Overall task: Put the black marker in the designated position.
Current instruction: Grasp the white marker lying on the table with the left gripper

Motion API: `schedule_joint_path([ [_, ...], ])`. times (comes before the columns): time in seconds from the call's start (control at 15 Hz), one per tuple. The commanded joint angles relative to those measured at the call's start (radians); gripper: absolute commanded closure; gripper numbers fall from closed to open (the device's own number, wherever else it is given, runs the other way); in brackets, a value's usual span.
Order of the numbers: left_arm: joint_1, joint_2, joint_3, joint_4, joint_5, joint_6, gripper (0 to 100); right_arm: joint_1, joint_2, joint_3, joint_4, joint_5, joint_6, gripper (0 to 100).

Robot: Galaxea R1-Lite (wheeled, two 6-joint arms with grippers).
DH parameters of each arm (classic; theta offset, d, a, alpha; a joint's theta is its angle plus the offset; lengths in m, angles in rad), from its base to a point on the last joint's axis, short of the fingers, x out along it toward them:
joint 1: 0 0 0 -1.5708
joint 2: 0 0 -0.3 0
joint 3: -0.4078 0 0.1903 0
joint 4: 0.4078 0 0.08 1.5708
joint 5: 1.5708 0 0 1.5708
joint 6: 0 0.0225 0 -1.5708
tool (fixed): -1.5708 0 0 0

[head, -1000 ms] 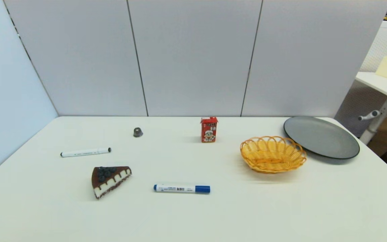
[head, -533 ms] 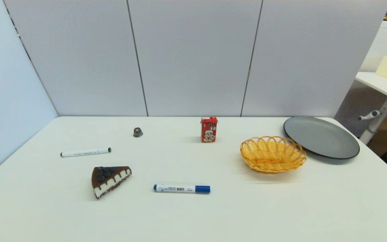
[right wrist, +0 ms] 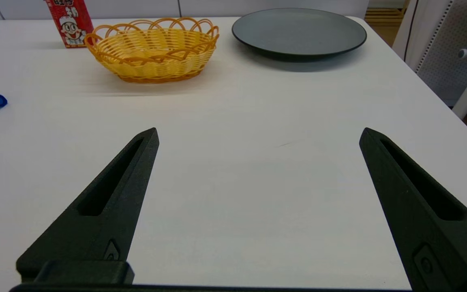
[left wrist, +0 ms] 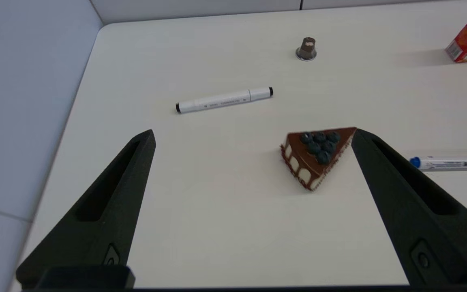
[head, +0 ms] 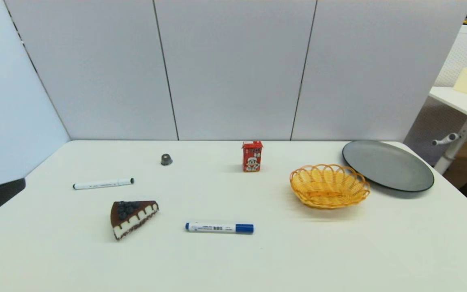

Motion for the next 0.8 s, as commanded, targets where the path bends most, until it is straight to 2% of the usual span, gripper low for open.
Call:
schedule_joint_path([
  [0.07,0.041,0.458,-0.426,0.338,-0.053,0.249,0,0.0,0.001,0.0,-0.001,0.0,0.0,0],
  [0.2,0.094,0.602,-0.565,0.422,-0.135,0.41,0,0.0,0.001,0.0,-0.001,0.0,0.0,0],
  [0.33,0.136,0.708,-0.617,0.422,-0.197,0.518,0,0.0,0.001,0.0,-0.001,0.0,0.0,0],
  [0.67,0.252,0.898,-0.627,0.419,-0.448,0.749,0,0.0,0.001,0.0,-0.001,0.0,0.0,0],
  [0.8,0.283,0.944,-0.65,0.419,-0.5,0.817,0,0.0,0.001,0.0,-0.001,0.0,0.0,0],
])
